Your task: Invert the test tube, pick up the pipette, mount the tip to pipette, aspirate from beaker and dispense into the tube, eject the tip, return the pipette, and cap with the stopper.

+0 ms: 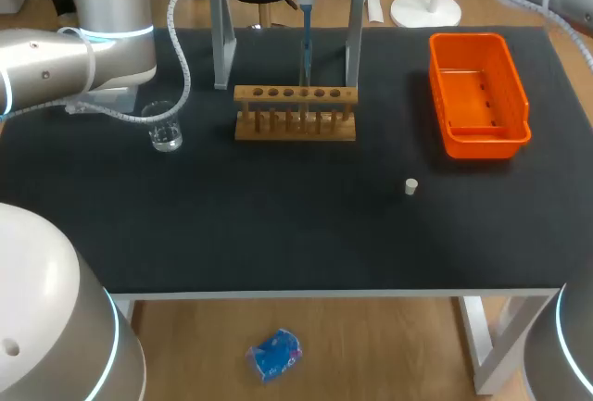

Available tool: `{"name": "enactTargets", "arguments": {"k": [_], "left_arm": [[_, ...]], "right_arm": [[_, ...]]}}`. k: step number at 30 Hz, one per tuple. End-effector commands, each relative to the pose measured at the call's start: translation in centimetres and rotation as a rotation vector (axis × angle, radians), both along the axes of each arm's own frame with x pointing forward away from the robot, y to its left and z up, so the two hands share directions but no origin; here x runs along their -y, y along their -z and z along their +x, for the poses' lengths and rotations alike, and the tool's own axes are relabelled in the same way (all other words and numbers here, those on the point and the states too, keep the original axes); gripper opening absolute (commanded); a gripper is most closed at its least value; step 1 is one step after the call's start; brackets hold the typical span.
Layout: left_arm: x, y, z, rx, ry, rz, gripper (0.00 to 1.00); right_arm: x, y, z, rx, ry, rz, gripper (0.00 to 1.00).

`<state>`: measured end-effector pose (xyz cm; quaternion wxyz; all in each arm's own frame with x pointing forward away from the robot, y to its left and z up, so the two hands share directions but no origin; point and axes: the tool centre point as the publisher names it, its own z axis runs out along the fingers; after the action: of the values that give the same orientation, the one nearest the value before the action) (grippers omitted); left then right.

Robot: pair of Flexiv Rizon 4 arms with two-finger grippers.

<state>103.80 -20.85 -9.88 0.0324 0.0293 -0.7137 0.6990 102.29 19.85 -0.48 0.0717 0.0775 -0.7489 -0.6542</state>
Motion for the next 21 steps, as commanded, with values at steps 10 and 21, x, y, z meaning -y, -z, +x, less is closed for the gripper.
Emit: {"name": "enactTargets", "arguments": {"k": [10,21], "left_arm": [[0.0,-0.1,0.0,-0.001,-0.001,0.002,0.0],[0.0,-0.1,0.0,-0.001,-0.001,0.002,0.0]], "right_arm": [[4.3,-1.5,-2.2,0.001,-0.032,-0.09,1.0],[8.3,0.8,-3.5,0.053,-0.076,-0.21,1.0]]}}
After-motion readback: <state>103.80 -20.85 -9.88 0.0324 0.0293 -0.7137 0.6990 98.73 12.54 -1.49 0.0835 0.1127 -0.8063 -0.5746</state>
